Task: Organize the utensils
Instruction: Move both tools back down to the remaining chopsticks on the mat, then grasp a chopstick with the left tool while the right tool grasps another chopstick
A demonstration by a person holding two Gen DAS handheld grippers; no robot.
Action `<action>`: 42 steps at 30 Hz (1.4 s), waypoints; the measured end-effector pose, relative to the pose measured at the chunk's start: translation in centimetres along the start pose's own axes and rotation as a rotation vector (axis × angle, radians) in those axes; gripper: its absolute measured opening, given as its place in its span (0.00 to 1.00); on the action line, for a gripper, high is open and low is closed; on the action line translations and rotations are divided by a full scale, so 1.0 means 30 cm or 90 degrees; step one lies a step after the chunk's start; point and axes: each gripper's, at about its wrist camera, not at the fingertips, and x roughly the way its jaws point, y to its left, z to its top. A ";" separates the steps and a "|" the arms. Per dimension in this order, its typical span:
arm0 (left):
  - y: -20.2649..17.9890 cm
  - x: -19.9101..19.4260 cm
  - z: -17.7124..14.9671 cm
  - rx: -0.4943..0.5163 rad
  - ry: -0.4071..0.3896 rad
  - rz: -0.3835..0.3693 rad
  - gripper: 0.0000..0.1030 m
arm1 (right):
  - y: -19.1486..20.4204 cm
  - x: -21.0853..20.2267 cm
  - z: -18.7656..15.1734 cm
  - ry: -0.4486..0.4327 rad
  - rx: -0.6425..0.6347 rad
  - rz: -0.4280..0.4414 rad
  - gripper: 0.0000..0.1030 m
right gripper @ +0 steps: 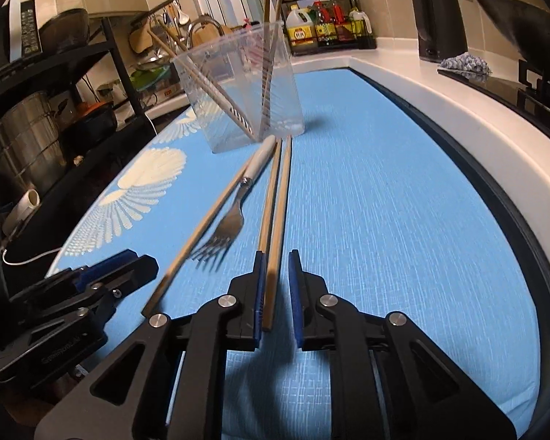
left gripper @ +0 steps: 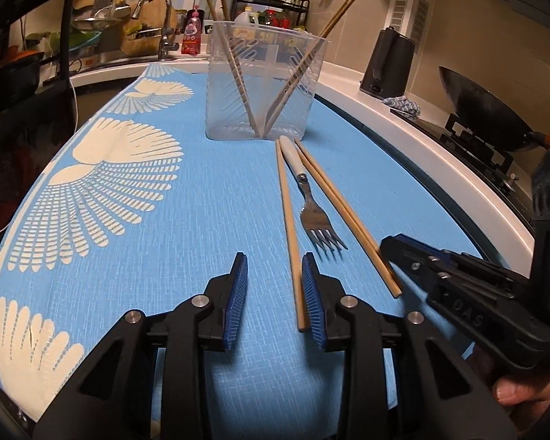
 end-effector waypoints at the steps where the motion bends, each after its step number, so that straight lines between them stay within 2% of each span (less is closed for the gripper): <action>1: -0.007 0.003 -0.003 0.004 0.001 -0.001 0.30 | 0.003 0.001 0.001 -0.001 -0.004 0.000 0.14; 10: -0.056 0.038 -0.027 0.052 0.007 0.031 0.29 | 0.035 -0.006 -0.016 -0.003 -0.049 -0.032 0.14; 12: -0.062 0.039 -0.027 0.059 0.005 0.041 0.21 | 0.034 -0.009 -0.018 -0.004 -0.053 -0.039 0.11; 14: -0.063 0.039 -0.028 0.068 0.005 0.051 0.06 | 0.029 -0.016 -0.022 -0.005 -0.052 -0.043 0.06; 28: 0.004 -0.014 -0.053 0.029 -0.007 0.102 0.07 | -0.037 -0.084 -0.065 -0.029 -0.026 -0.086 0.08; 31: -0.001 -0.010 -0.056 0.033 -0.013 0.106 0.10 | -0.035 -0.085 -0.069 -0.033 -0.032 -0.088 0.08; 33: -0.001 -0.010 -0.058 0.032 -0.018 0.110 0.20 | -0.030 -0.084 -0.070 -0.035 -0.039 -0.093 0.08; 34: -0.001 -0.009 -0.059 0.030 -0.020 0.114 0.29 | -0.028 -0.083 -0.071 -0.037 -0.041 -0.094 0.08; 35: -0.002 -0.008 -0.060 0.028 -0.022 0.115 0.34 | -0.026 -0.083 -0.073 -0.038 -0.044 -0.095 0.09; 38: -0.007 -0.006 -0.061 0.033 -0.025 0.120 0.38 | -0.016 -0.083 -0.076 -0.042 -0.058 -0.105 0.11; 39: -0.008 -0.006 -0.062 0.034 -0.026 0.122 0.39 | -0.016 -0.083 -0.077 -0.044 -0.059 -0.110 0.20; 40: -0.008 -0.006 -0.062 0.033 -0.026 0.123 0.39 | -0.018 -0.083 -0.078 -0.046 -0.057 -0.111 0.35; 42: -0.006 -0.007 -0.061 0.032 -0.027 0.125 0.41 | -0.018 -0.083 -0.082 -0.051 -0.058 -0.111 0.41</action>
